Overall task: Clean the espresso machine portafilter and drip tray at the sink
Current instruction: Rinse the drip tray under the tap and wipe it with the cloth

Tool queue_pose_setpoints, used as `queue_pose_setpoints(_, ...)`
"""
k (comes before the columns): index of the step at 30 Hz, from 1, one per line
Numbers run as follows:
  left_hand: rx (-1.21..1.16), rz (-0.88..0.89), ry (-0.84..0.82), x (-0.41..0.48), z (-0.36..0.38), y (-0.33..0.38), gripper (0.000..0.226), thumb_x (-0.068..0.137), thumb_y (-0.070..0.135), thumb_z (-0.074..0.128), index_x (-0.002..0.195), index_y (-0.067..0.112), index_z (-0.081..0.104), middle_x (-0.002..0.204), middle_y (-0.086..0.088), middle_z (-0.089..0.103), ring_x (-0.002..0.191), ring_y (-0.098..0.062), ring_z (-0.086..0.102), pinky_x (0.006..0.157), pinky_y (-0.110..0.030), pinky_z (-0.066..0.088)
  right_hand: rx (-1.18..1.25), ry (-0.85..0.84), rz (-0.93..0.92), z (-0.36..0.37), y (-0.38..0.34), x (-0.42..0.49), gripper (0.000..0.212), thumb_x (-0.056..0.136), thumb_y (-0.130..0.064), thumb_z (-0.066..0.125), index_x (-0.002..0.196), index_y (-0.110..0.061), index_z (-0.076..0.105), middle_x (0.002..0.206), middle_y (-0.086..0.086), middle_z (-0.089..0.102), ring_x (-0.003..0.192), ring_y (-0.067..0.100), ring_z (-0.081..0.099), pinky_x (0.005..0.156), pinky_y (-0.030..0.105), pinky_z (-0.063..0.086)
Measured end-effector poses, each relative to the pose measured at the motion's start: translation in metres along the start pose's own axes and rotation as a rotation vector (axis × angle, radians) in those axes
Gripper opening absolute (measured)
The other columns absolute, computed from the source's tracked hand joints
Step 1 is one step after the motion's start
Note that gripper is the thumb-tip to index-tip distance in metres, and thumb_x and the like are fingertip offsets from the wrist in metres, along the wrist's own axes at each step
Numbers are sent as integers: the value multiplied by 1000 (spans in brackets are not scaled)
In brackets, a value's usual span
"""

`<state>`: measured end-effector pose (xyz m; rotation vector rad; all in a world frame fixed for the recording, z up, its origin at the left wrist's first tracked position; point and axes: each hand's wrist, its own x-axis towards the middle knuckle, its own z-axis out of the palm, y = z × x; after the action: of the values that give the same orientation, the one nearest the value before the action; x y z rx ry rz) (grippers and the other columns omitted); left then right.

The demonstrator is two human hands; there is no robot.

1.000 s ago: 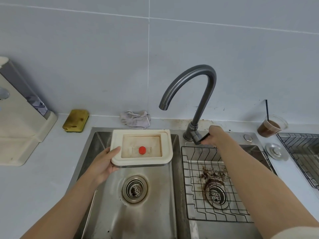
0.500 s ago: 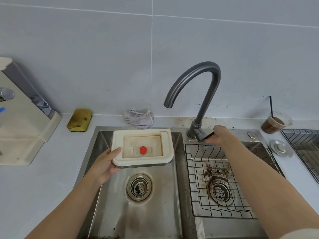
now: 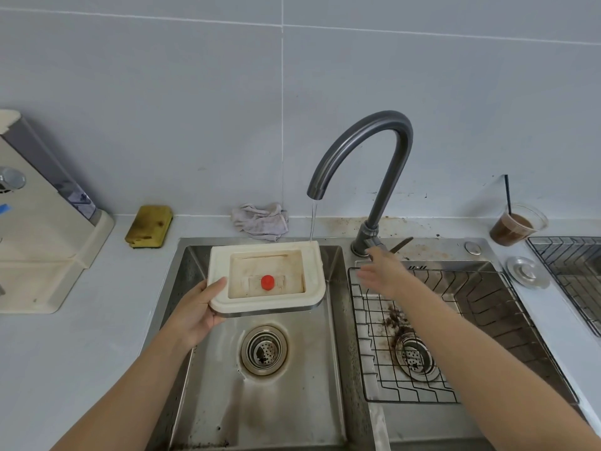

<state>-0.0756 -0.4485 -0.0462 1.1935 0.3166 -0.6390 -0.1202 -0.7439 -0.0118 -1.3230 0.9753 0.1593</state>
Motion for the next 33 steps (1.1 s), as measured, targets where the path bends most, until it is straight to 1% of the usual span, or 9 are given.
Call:
queue_pose_setpoints(2, -10, 2, 4, -1, -1, 0, 21, 95, 12, 47, 114, 8, 54, 105, -13, 64, 78, -20, 69, 53, -30, 59, -57, -157, -11, 16, 14, -14, 47, 99, -21, 37, 142, -6, 26, 138, 21, 43, 120, 34, 49, 105, 44, 39)
queue_pose_setpoints(4, -11, 4, 3, -3, -3, 0, 17, 95, 12, 46, 109, 10, 56, 102, -12, 65, 70, -16, 71, 52, -29, 58, -91, -283, -39, 29, 25, -22, 56, 97, -20, 41, 147, -14, 16, 127, 16, 51, 110, 28, 53, 103, 44, 40)
queue_pose_setpoints(6, -7, 3, -3, -5, -4, 0, 18, 95, 12, 46, 110, 10, 55, 102, -11, 66, 73, -17, 71, 52, -29, 58, -131, -352, -68, 39, 34, -23, 63, 95, -17, 45, 148, -18, 10, 118, 11, 55, 107, 26, 55, 102, 44, 42)
queue_pose_setpoints(10, 3, 4, -14, -7, -5, 1, 18, 95, 13, 46, 111, 10, 55, 102, -11, 66, 78, -18, 69, 53, -29, 58, -162, -400, -125, 47, 42, -23, 60, 94, -10, 47, 147, -16, 20, 125, 9, 54, 104, 24, 58, 79, 33, 55)
queue_pose_setpoints(17, 82, -4, -58, -4, -2, -1, 30, 94, 20, 49, 121, 8, 53, 112, -13, 65, 96, -24, 63, 67, -31, 60, -187, -367, -187, 36, 44, -25, 53, 93, -10, 49, 142, -17, 32, 126, 13, 57, 106, 27, 60, 72, 29, 59)
queue_pose_setpoints(21, 135, 21, -44, 0, 7, -1, 24, 94, 22, 48, 111, 9, 59, 98, -8, 68, 87, -19, 64, 68, -26, 59, -195, -334, -219, 26, 39, -26, 49, 94, -10, 48, 140, -16, 35, 128, 14, 54, 109, 28, 59, 76, 31, 57)
queue_pose_setpoints(25, 158, 16, -29, 5, 15, 1, 19, 96, 21, 46, 96, 12, 62, 91, -6, 67, 82, -17, 64, 62, -26, 58, -189, -306, -229, 14, 36, -27, 44, 95, -11, 47, 137, -17, 37, 124, 11, 56, 108, 27, 59, 68, 26, 59)
queue_pose_setpoints(28, 184, 21, -49, 9, 19, 0, 20, 96, 20, 46, 101, 9, 62, 96, -9, 66, 84, -20, 63, 69, -31, 52, -181, -292, -220, 7, 38, -26, 44, 95, -11, 46, 138, -17, 37, 121, 10, 58, 105, 27, 59, 69, 27, 59)
queue_pose_setpoints(33, 221, 17, -104, 14, 28, -1, 21, 96, 19, 45, 106, 8, 60, 94, -8, 66, 83, -20, 62, 70, -30, 53, -158, -256, -215, -3, 42, -25, 46, 95, -11, 45, 140, -15, 37, 119, 11, 60, 97, 25, 62, 74, 33, 57)
